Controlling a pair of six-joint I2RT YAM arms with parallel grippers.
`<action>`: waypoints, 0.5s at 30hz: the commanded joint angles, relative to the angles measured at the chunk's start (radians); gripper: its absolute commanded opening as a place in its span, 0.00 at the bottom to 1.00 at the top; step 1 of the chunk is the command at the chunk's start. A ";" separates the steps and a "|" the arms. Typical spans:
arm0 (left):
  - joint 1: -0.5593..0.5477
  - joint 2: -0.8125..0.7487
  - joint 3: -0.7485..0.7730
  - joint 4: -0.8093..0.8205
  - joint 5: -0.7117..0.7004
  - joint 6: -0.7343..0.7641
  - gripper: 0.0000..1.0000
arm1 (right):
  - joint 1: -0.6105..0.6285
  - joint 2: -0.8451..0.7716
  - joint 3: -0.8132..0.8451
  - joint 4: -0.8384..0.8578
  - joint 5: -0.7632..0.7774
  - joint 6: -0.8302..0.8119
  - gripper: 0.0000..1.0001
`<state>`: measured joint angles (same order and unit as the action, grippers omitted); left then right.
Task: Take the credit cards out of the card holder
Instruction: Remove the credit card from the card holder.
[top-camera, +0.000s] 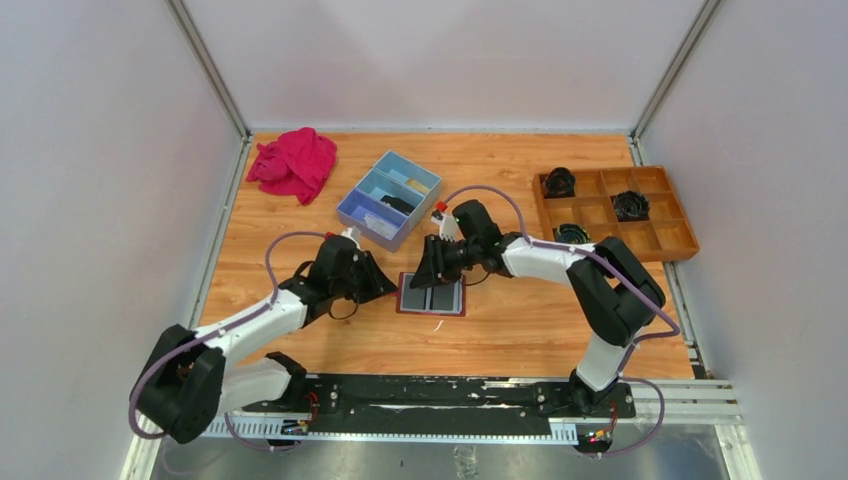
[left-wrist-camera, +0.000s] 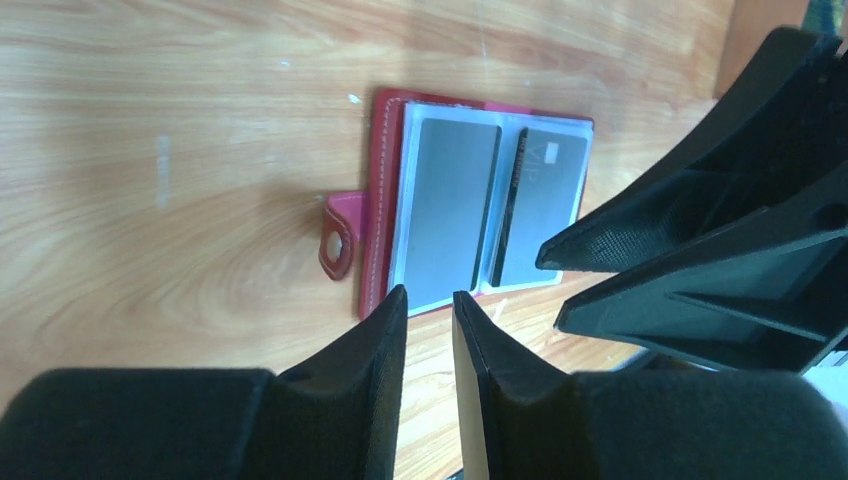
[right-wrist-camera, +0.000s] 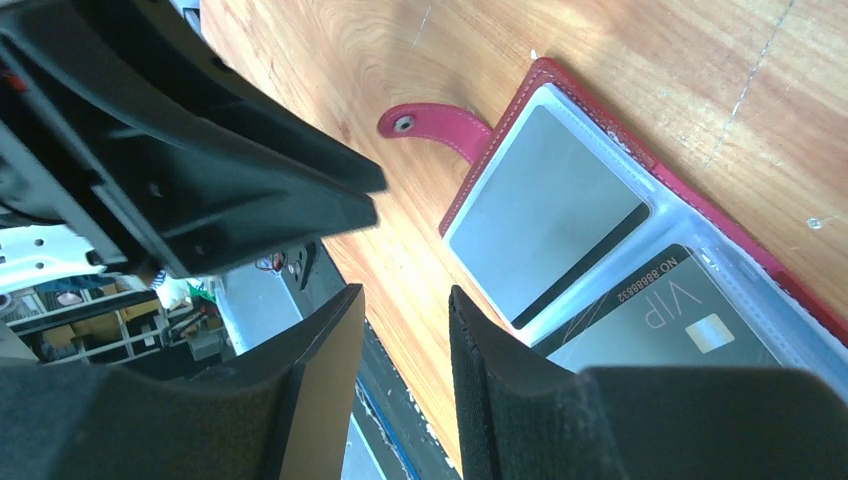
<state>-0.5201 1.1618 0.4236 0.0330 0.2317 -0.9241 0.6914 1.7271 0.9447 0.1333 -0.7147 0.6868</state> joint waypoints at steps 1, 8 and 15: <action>0.005 -0.115 0.117 -0.333 -0.197 0.100 0.28 | 0.012 0.002 0.033 -0.046 0.012 -0.034 0.41; 0.003 -0.108 0.202 -0.300 -0.116 0.146 0.30 | -0.026 -0.057 0.002 -0.116 0.131 -0.048 0.41; -0.082 0.015 0.176 -0.085 0.002 0.083 0.34 | -0.101 -0.145 -0.144 -0.124 0.215 -0.017 0.40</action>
<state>-0.5591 1.1294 0.6136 -0.1665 0.1577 -0.8223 0.6315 1.6428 0.8833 0.0555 -0.5831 0.6601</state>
